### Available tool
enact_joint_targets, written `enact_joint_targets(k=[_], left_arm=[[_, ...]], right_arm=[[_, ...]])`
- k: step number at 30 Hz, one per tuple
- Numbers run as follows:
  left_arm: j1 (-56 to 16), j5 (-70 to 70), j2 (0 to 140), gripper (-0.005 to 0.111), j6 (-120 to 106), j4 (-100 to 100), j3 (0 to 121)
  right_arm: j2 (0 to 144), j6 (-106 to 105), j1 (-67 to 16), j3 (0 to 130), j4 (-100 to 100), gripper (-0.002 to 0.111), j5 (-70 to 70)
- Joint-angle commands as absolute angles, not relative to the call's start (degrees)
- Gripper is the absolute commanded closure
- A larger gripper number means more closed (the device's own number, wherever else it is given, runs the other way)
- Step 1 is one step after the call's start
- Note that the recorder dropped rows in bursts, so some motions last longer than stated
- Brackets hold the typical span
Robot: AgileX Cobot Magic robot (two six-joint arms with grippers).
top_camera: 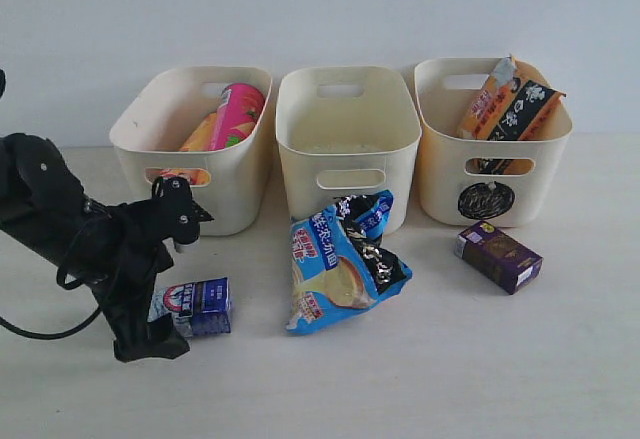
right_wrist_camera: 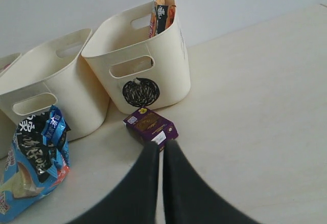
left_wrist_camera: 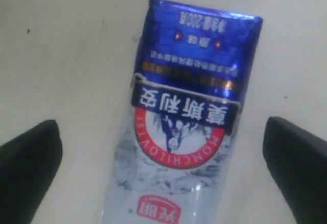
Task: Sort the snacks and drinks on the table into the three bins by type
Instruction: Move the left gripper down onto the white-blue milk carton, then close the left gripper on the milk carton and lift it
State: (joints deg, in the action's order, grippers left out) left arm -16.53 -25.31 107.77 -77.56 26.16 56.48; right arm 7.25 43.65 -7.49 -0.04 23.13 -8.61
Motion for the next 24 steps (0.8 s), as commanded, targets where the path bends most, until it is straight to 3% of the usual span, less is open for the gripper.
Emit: enact_joint_targets(k=[1, 3, 5, 7, 24], left_arm=[[-16.67, -22.62, 109.32, 0.017, -77.94, 25.9, 56.71], [-16.67, -22.5, 109.32, 0.032, -77.94, 25.9, 56.71], [-16.67, -23.89, 109.32, 0.072, -75.96, 25.9, 57.63], [-16.67, -26.89, 108.25, 0.102, -73.86, 26.91, 58.79], [-16.67, -32.78, 84.01, 0.102, -73.34, 59.61, 61.38]], right_arm=[[7.48, 43.49, -7.27, 0.0, 23.06, 0.108, -8.63], [7.48, 43.49, -7.27, 0.0, 23.06, 0.108, -8.63], [7.48, 43.49, -7.27, 0.0, 23.06, 0.108, -8.63], [7.48, 43.49, -7.27, 0.0, 23.06, 0.108, -8.63], [7.48, 43.34, -7.27, 0.0, 23.06, 0.108, -8.63]])
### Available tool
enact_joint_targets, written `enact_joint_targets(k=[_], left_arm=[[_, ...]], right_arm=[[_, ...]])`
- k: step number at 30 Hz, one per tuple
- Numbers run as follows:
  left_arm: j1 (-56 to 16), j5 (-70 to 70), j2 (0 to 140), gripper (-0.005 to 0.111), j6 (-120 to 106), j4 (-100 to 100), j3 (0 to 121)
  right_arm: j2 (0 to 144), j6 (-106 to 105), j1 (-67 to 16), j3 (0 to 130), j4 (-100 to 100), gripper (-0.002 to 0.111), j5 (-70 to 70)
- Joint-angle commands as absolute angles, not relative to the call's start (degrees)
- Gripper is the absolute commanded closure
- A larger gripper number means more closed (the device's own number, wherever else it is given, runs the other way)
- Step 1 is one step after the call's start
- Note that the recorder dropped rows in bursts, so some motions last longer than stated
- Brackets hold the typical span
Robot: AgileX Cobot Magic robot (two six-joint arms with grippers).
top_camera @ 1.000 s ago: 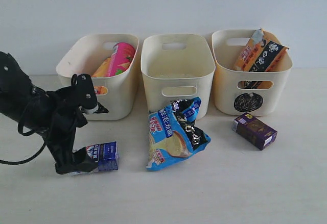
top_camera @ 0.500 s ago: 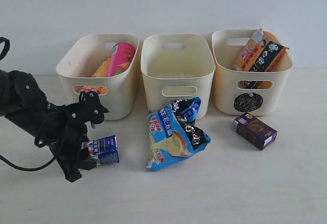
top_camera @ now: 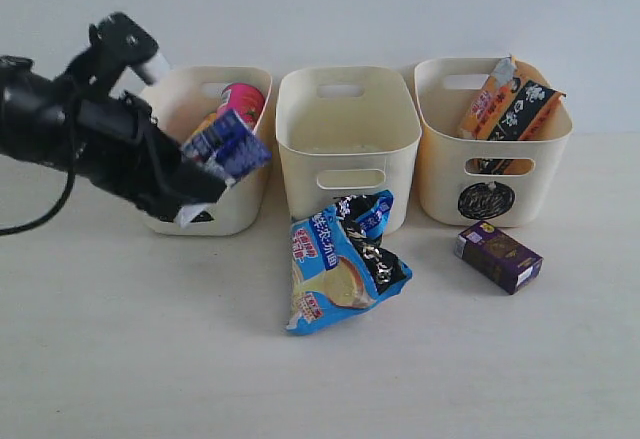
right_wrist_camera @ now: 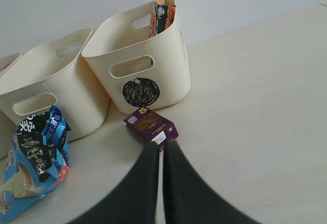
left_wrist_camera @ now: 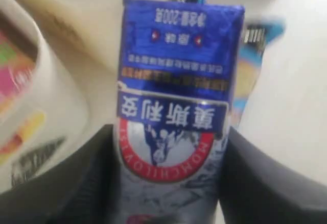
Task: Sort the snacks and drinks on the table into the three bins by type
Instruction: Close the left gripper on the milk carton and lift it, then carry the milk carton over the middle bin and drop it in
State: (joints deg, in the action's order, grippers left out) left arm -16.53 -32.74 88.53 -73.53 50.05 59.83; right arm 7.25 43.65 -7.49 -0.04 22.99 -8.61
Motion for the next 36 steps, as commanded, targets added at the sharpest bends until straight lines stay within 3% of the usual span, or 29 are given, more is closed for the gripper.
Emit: enact_joint_targets(k=[1, 12, 18, 26, 36], left_arm=[[-16.67, -32.78, 83.27, 0.102, -73.82, 64.14, 62.57], [-16.67, -35.96, 89.9, 0.102, -81.98, 99.85, 73.88], [-20.84, -35.7, 98.03, 0.102, -84.1, 99.95, 82.36], [-26.33, -20.99, 107.97, 0.102, -87.38, 99.95, 92.82], [-27.17, -19.49, 118.25, 0.102, -87.96, 99.95, 99.07]], right_arm=[[7.48, 43.34, -7.27, 0.0, 23.06, 0.108, -8.63], [7.48, 43.31, -7.27, 0.0, 23.06, 0.108, -8.63], [7.48, 43.42, -7.27, 0.0, 23.06, 0.108, -8.63], [7.48, 43.31, -7.27, 0.0, 23.06, 0.108, -8.63], [7.48, 43.31, -7.27, 0.0, 23.06, 0.108, -8.63]])
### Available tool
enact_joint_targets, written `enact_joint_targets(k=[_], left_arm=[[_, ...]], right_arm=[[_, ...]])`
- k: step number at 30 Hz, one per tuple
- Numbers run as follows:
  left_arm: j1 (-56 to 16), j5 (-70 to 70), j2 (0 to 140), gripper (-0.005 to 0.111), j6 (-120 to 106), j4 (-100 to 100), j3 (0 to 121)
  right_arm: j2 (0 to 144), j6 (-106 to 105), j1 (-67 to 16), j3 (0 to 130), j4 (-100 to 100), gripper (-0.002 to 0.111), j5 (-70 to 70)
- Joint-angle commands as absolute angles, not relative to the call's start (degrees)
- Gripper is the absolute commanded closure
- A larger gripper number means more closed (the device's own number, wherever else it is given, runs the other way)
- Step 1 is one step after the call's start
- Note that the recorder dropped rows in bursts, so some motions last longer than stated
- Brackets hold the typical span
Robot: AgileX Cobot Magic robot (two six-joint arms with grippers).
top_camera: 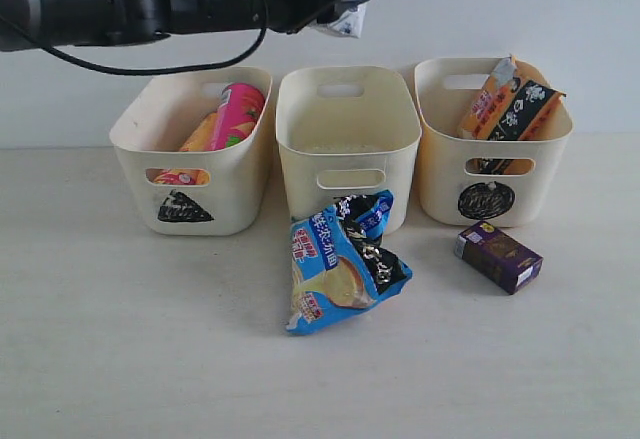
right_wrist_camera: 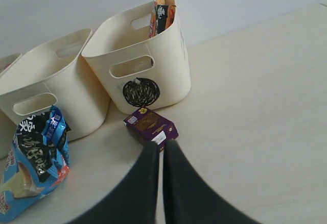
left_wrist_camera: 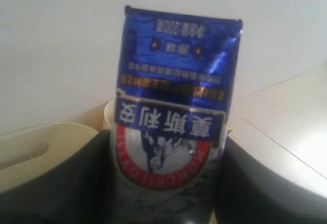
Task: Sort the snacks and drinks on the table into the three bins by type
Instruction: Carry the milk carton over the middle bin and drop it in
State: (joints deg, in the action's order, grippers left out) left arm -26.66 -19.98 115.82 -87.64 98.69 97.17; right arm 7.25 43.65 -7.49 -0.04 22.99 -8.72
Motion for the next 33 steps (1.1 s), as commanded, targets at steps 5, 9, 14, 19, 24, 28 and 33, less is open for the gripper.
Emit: enact_joint_targets(k=[5, 9, 14, 19, 24, 28, 33], left_arm=[[-27.17, -19.49, 122.15, 0.102, -87.96, 99.95, 99.74], [-27.17, -19.49, 124.25, 0.101, -87.84, 99.95, 99.74], [-27.17, -19.46, 126.17, 0.075, -86.17, 99.95, 99.98], [-27.17, -19.46, 127.64, 0.035, -84.09, 99.95, 99.98], [-27.17, -18.01, 127.74, 0.025, -84.09, 99.95, 99.98], [-27.05, -18.01, 127.14, 0.03, -84.09, 99.95, 99.98], [-26.92, -19.05, 124.06, 0.07, -82.99, 99.95, 99.98]], right_arm=[[7.48, 43.31, -7.27, 0.0, 23.06, 0.108, -8.63], [7.48, 43.31, -7.27, 0.0, 23.06, 0.108, -8.63], [7.48, 43.31, -7.27, 0.0, 23.06, 0.108, -8.63], [7.48, 43.31, -7.27, 0.0, 23.06, 0.108, -8.63], [7.48, 43.31, -7.27, 0.0, 23.06, 0.108, -8.63], [7.48, 43.31, -7.27, 0.0, 23.06, 0.108, -8.63], [7.48, 43.31, -7.27, 0.0, 23.06, 0.108, -8.63]])
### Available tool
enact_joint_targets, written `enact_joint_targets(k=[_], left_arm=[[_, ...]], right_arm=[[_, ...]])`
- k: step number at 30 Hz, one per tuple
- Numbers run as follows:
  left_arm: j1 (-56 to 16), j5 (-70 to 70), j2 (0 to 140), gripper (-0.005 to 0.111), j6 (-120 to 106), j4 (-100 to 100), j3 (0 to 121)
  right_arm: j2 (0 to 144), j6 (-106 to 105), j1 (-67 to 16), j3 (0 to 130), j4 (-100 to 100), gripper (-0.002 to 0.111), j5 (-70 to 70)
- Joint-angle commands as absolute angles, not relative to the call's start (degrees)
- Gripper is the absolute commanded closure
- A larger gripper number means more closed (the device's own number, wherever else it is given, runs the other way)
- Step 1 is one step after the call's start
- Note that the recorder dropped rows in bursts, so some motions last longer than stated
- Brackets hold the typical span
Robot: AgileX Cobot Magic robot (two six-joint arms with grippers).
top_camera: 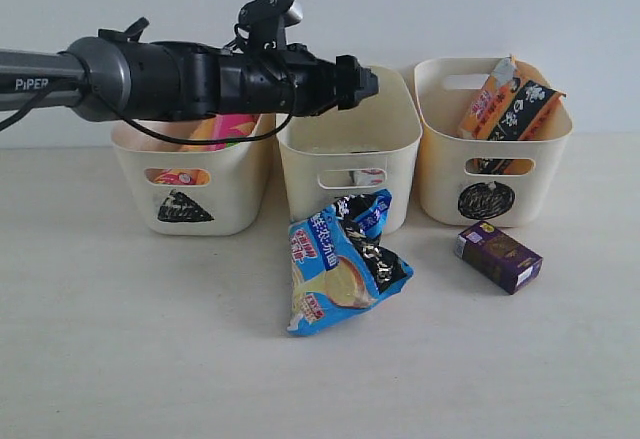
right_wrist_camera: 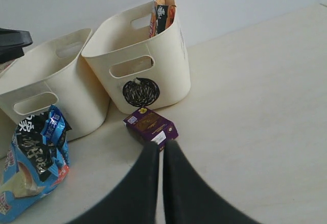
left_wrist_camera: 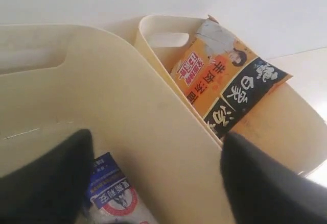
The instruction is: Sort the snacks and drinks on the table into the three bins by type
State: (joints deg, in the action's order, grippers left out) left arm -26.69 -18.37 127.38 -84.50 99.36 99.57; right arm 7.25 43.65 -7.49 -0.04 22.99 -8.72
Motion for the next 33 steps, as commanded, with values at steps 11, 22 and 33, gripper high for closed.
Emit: enact_joint_targets(k=[11, 22, 33], left_arm=[[-26.47, -28.87, 115.01, 0.102, -60.22, 75.7, 99.73], [-25.19, -23.8, 98.75, 0.102, -25.76, 38.91, 84.91], [-15.9, -12.22, 77.1, 0.102, -12.11, 27.07, 63.8]], right_arm=[[7.48, 43.42, -7.27, 0.0, 23.06, 0.108, -8.63], [7.48, 43.32, -7.27, 0.0, 23.06, 0.108, -8.63], [7.48, 43.68, -7.27, 0.0, 23.06, 0.108, -8.63]])
